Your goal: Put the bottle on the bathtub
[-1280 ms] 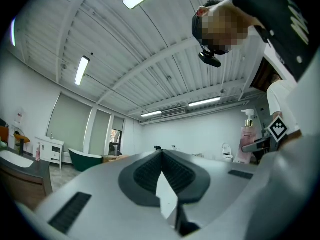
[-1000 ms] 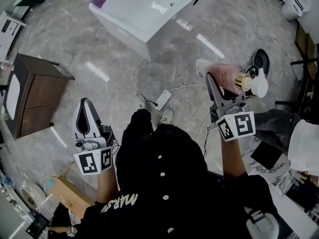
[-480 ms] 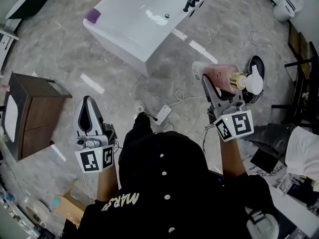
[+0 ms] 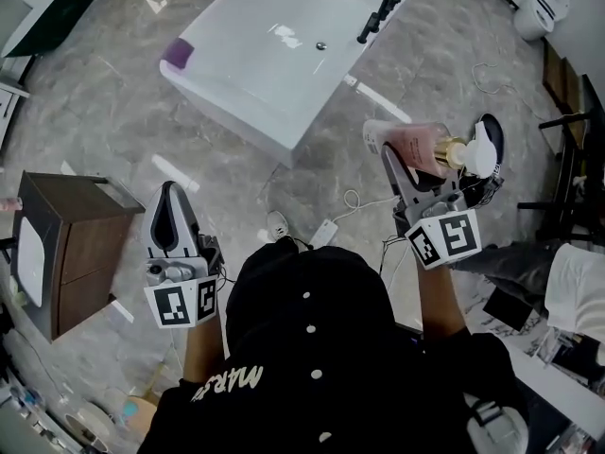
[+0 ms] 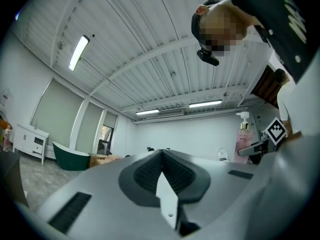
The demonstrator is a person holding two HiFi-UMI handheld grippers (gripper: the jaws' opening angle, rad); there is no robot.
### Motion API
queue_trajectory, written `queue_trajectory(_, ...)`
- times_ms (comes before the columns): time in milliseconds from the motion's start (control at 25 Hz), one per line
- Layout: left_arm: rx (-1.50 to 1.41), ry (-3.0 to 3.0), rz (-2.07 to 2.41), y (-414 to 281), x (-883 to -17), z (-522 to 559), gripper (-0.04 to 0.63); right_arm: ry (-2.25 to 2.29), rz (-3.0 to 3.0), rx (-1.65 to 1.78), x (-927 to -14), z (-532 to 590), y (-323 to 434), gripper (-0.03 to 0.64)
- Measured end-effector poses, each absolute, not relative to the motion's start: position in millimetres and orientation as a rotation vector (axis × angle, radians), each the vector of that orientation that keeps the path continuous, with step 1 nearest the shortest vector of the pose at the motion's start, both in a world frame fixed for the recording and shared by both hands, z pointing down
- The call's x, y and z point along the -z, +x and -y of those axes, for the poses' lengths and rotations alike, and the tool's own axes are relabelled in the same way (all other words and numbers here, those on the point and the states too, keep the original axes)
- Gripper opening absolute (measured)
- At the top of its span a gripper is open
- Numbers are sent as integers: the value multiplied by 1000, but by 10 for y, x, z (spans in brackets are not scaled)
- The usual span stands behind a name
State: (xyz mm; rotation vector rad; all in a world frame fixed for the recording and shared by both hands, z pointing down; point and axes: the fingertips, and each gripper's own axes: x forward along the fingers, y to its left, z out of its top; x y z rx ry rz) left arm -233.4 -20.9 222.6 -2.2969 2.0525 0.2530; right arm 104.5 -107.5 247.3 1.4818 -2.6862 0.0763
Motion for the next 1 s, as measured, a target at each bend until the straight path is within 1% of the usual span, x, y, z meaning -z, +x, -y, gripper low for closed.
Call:
queue_trajectory(280, -229, -2377, -1975, -2627, -2217, 591, 11, 1462, 2679, -48, -2468, 1416, 644, 229)
queue_trajectory(440, -213, -2408, -1994, -2643, -2313, 716, 11, 1415, 2673, -87, -2643, 1607, 519, 229)
queue_trajectory(800, -122, -2417, -2066, -2546, -2587, 1321, 11, 1257, 2660, -160, -3537, 2363, 264, 227)
queue_trajectory(1000, -53, -2433, -2118, -2445, -2797, 1626, 11, 1082, 2674, -138, -4113, 2545, 41, 228)
